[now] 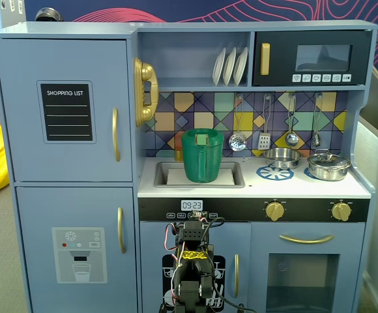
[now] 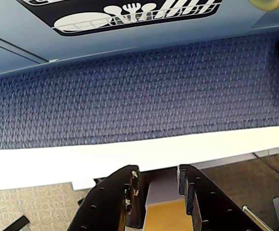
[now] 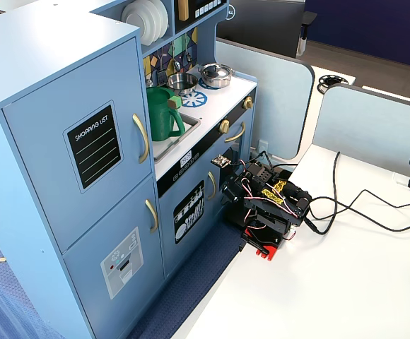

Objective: Open the left cabinet door

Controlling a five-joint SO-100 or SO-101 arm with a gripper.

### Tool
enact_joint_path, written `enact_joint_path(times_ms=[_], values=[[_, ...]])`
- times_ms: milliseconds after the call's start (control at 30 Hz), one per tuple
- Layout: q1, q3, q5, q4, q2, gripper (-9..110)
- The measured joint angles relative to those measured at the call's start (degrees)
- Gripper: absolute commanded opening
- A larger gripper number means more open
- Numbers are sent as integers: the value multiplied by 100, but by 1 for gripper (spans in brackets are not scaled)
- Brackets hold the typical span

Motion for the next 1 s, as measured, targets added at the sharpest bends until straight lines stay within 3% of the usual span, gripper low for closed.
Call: enact_joint_path(times_ms=[567,767,1000], values=[[-9,0,-132,0,0,0],[-615,-176,-105,-114,-53,0],[-1397,-1125,-615,-1459,-624,0]])
